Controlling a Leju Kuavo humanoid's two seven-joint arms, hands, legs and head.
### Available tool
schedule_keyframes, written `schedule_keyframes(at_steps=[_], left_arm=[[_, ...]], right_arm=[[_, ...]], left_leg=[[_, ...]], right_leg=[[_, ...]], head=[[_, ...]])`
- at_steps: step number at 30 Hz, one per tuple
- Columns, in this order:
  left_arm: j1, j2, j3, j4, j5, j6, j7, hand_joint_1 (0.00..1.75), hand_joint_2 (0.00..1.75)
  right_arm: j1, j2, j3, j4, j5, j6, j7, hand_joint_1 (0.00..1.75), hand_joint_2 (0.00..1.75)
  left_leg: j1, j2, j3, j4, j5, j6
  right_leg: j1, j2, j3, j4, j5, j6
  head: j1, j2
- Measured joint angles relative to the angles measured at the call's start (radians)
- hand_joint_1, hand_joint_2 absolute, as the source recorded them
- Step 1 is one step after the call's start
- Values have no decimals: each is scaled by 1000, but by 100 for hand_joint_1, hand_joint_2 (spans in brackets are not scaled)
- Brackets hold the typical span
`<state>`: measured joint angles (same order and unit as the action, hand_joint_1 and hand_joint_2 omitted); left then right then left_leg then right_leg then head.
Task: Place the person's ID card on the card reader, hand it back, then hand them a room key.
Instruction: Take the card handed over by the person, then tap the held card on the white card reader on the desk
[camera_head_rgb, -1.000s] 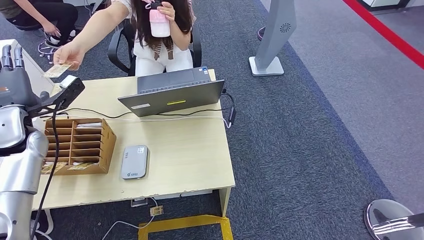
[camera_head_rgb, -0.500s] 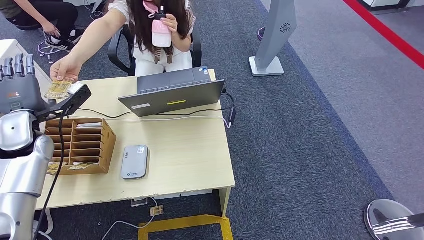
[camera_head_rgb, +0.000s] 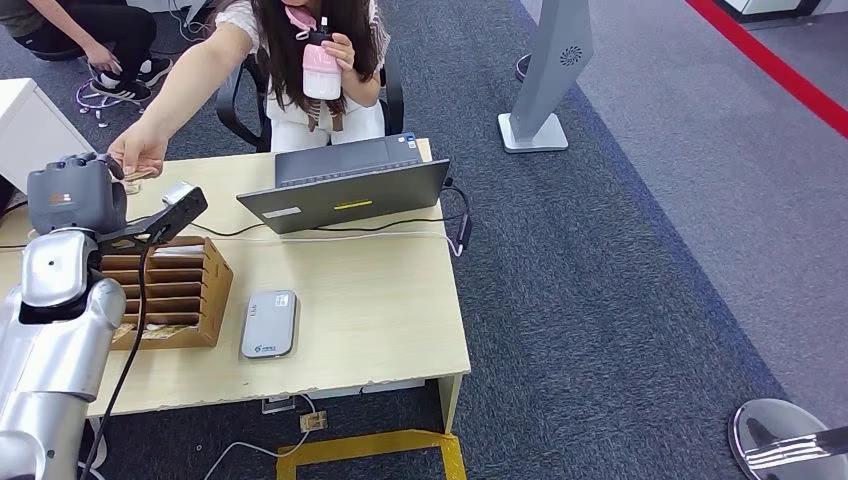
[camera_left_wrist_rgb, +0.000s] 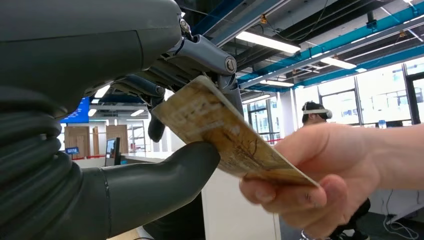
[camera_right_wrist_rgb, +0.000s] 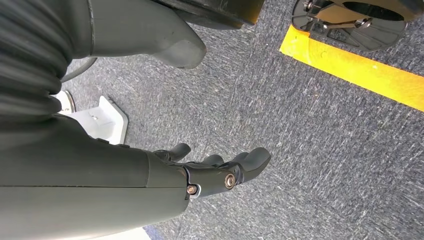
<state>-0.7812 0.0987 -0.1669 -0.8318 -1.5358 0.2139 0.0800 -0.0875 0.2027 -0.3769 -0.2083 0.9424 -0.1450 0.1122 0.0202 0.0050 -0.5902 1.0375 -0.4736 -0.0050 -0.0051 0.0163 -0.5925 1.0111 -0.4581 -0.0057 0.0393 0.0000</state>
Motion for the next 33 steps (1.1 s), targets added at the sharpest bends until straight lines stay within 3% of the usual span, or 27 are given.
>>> schedule_keyframes(at_steps=[9, 19, 33], left_arm=[[42, -7, -15, -32, 4, 16, -35, 175, 175], [197, -26, -20, -208, 60, 66, -103, 175, 175], [291, -53, -72, -294, 46, 29, -104, 175, 175]], right_arm=[[1, 0, 0, 0, 0, -1, -4, 0, 175], [2, 0, -2, 0, -1, -7, -14, 0, 175], [2, 0, -2, 0, 9, -10, -11, 0, 175]], left_leg=[[0, 0, 0, 0, 0, 0], [0, 0, 0, 0, -1, 1], [0, 0, 0, 0, -1, 1]], right_leg=[[0, 0, 0, 0, 0, 0], [0, 0, 0, 0, -1, 1], [0, 0, 0, 0, -1, 1]], head=[[0, 0], [0, 0], [0, 0]])
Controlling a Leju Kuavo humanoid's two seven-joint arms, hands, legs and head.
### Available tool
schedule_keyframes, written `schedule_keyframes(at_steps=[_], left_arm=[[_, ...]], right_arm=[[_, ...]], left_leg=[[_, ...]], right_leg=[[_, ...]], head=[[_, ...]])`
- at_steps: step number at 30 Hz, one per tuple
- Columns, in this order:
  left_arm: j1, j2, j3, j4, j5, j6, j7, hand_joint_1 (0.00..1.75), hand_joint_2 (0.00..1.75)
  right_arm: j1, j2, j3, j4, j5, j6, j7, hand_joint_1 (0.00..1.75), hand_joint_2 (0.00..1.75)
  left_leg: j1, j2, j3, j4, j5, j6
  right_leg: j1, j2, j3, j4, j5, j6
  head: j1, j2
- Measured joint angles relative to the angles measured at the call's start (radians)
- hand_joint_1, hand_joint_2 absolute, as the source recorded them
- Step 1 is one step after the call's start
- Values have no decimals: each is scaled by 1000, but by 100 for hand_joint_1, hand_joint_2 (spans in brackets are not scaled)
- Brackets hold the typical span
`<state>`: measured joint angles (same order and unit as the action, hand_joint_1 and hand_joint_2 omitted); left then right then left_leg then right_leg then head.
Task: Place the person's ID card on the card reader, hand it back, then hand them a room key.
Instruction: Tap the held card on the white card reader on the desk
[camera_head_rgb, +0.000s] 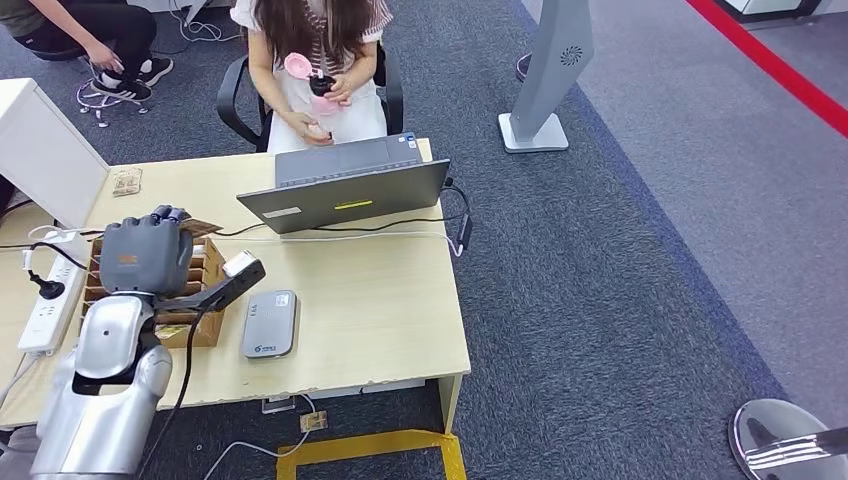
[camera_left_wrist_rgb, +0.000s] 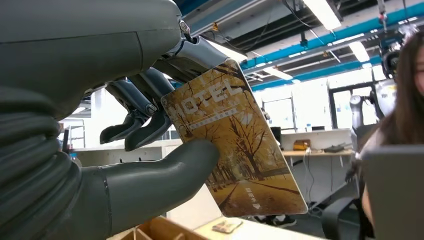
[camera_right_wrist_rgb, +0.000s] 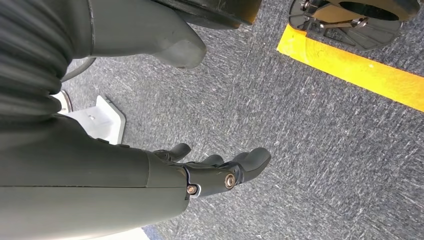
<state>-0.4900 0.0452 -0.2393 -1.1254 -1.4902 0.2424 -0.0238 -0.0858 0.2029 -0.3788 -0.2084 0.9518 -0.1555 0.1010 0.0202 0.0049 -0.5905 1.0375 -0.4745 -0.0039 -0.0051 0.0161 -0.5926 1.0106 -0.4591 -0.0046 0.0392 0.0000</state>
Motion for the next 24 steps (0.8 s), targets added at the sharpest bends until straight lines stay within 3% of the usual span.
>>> schedule_keyframes(at_steps=[10, 24], left_arm=[[0, -33, -80, 104, -36, -70, 40, 175, 175], [-8, -54, -105, 214, -36, -134, 56, 175, 175]], right_arm=[[-1, 0, 0, -2, 9, 2, 9, 0, 175], [-2, 0, 0, -4, 19, 5, 16, 0, 175]], left_leg=[[0, 0, 0, 0, 0, 0], [0, 0, 0, 0, 0, 1]], right_leg=[[0, 0, 0, 0, 0, 0], [0, 0, 0, 0, 0, 0]], head=[[0, 0], [0, 0]])
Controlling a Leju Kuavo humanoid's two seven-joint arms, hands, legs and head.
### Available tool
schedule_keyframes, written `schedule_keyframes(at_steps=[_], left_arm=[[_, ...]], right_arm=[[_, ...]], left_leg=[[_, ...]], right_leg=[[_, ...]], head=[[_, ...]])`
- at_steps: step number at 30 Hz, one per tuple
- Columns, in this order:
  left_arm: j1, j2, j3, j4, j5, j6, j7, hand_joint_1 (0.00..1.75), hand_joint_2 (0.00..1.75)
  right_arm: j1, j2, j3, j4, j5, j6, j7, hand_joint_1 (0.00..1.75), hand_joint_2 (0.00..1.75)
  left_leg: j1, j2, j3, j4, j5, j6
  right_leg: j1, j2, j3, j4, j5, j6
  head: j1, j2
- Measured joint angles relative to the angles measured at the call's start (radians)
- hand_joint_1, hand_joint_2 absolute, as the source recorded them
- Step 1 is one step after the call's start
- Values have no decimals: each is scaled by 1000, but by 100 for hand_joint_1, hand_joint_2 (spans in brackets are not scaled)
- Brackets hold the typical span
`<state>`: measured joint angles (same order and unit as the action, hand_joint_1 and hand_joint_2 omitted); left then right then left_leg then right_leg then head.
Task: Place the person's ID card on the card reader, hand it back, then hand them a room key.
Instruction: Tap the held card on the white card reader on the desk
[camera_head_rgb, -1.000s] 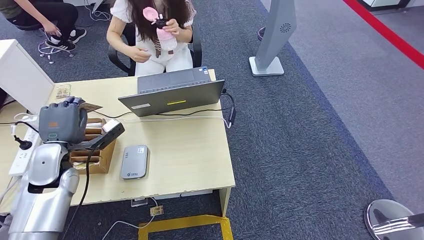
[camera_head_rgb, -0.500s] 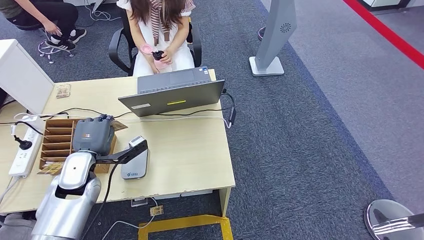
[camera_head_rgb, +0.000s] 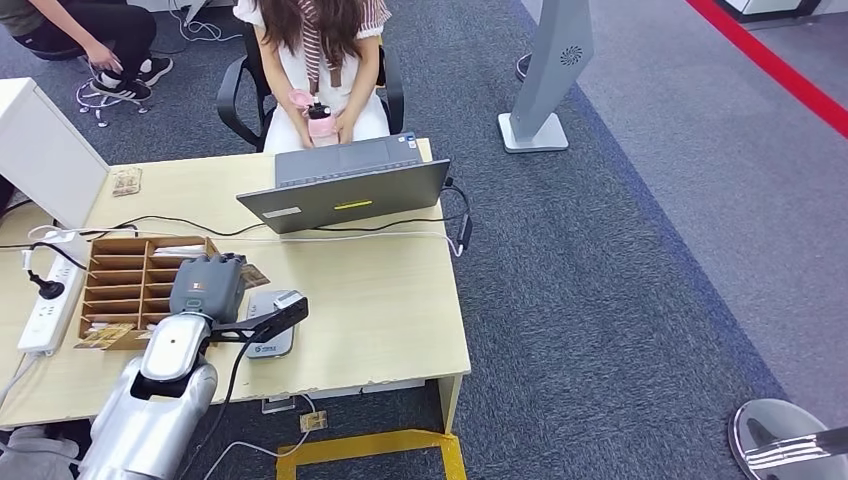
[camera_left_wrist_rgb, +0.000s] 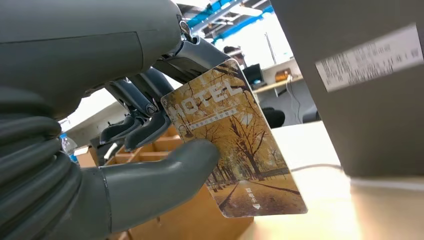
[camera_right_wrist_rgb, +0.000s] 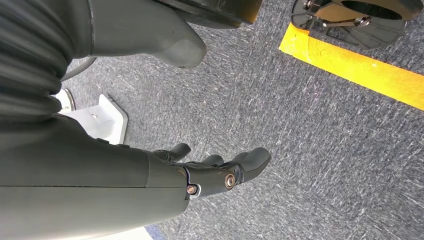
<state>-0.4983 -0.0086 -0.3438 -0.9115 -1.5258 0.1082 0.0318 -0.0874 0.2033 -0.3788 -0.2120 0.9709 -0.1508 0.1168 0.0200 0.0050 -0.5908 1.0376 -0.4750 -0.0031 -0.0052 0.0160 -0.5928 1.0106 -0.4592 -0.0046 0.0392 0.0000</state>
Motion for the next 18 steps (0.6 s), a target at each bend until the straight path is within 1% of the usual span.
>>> schedule_keyframes(at_steps=[18], left_arm=[[-22, -6, -15, 116, 9, -60, 9, 175, 175]], right_arm=[[0, 0, 0, 0, 12, 2, 8, 0, 175]], left_leg=[[0, 0, 0, 0, 0, 0]], right_leg=[[0, 0, 0, 0, 0, 0]], head=[[0, 0]])
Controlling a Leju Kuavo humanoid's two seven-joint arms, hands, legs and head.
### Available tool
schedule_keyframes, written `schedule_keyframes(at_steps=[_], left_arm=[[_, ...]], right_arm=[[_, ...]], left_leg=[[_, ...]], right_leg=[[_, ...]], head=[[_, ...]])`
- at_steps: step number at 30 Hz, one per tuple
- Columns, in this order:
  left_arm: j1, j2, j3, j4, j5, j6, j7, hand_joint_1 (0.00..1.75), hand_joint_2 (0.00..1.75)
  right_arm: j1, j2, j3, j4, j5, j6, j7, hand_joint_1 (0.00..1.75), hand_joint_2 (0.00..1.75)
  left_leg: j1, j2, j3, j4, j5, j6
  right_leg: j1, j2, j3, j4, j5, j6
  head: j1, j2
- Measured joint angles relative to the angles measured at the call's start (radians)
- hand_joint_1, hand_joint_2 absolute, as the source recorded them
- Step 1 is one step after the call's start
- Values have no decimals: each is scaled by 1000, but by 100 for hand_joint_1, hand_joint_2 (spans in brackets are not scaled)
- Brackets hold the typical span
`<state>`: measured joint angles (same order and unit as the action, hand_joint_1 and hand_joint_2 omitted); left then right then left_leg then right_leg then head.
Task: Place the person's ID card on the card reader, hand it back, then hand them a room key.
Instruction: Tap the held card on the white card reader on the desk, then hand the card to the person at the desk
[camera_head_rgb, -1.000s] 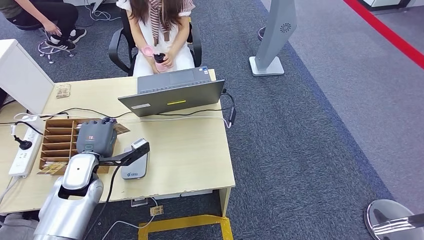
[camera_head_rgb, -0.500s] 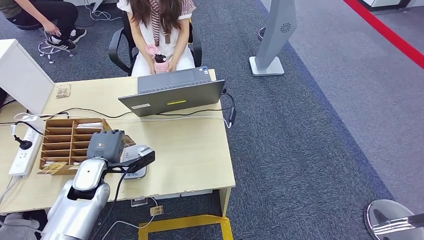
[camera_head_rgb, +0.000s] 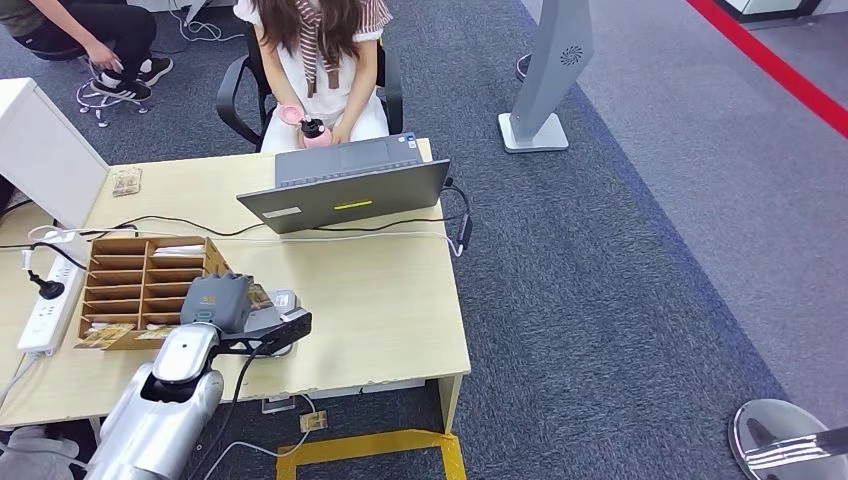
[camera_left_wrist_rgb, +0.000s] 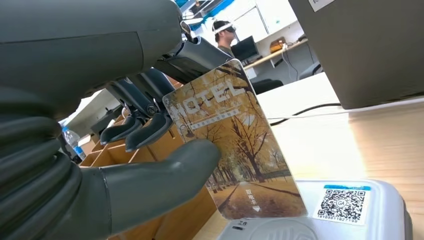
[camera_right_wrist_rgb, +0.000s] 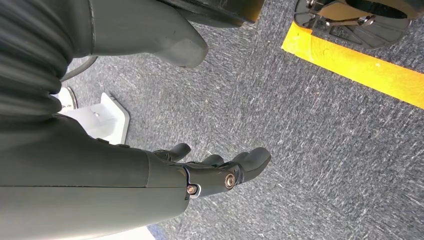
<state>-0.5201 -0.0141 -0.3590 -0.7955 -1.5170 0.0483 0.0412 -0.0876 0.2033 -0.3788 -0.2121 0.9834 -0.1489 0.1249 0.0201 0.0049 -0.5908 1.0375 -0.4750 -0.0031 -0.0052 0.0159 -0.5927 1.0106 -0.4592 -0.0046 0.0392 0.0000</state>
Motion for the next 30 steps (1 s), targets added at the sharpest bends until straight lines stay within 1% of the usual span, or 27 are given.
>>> schedule_keyframes(at_steps=[9, 27, 30], left_arm=[[-17, 0, 0, 27, 3, -7, 0, 175, 175], [-26, 0, 0, 39, 12, -14, 0, 175, 175], [-28, 0, 0, 41, 21, -1, -1, 175, 175]], right_arm=[[0, 0, 0, 0, 2, 2, 1, 0, 175], [0, 0, 0, 0, 2, 2, 1, 0, 175], [0, 0, 0, 0, 3, 2, 1, 0, 175]], left_leg=[[0, 0, 0, 0, 0, 0], [0, 0, 0, 0, 0, 0], [0, 0, 0, 0, 0, 0]], right_leg=[[0, 0, 0, 0, 0, 0], [0, 0, 0, 0, 0, 0], [0, 0, 0, 0, 0, 0]], head=[[0, 0], [0, 0], [0, 0]])
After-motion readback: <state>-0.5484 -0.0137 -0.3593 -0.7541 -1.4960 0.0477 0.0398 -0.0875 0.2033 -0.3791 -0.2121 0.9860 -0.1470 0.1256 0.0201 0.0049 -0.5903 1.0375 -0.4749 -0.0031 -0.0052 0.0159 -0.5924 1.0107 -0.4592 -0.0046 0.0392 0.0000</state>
